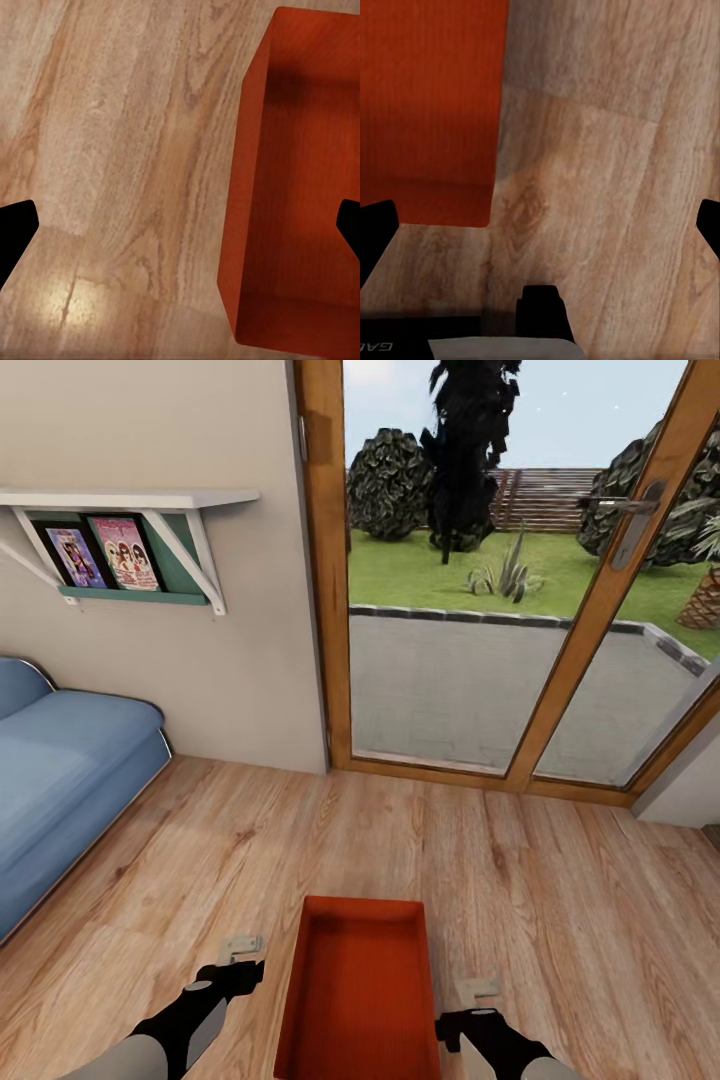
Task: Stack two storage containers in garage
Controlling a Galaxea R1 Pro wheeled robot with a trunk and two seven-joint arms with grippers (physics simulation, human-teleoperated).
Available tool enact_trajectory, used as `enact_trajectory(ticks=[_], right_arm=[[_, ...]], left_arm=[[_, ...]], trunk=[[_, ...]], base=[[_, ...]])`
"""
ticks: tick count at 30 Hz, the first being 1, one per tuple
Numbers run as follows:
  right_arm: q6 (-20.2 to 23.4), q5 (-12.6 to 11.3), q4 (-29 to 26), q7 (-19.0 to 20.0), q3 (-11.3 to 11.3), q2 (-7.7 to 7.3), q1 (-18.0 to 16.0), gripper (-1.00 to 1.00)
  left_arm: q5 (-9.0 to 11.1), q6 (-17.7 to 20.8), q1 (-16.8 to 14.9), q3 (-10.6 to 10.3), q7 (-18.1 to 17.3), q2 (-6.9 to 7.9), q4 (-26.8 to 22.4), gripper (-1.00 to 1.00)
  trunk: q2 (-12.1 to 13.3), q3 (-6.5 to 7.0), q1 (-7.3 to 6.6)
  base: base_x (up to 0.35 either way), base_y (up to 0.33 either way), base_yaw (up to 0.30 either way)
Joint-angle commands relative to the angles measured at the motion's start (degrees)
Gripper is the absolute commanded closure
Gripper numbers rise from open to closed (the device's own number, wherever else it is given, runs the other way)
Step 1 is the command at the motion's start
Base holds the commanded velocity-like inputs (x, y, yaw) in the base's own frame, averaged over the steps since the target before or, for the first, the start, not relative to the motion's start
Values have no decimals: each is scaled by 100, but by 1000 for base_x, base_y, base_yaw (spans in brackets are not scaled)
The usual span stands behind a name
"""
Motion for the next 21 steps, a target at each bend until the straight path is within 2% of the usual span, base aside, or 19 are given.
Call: enact_trajectory(ticks=[1,14,21], right_arm=[[68,-2,-13,-23,46,-1,-2,-100],[173,3,-79,-7,43,-20,-62,-100],[209,-2,-167,-11,42,-123,-219,-100]], left_arm=[[55,1,0,-50,26,3,-3,-100],[50,4,18,-52,35,-5,-2,-100],[53,-3,21,-51,36,-6,-2,-100]], trunk=[[-2,-4,0],[-2,-4,0],[-2,-4,0]], base=[[0,0,0],[0,0,0],[0,0,0]])
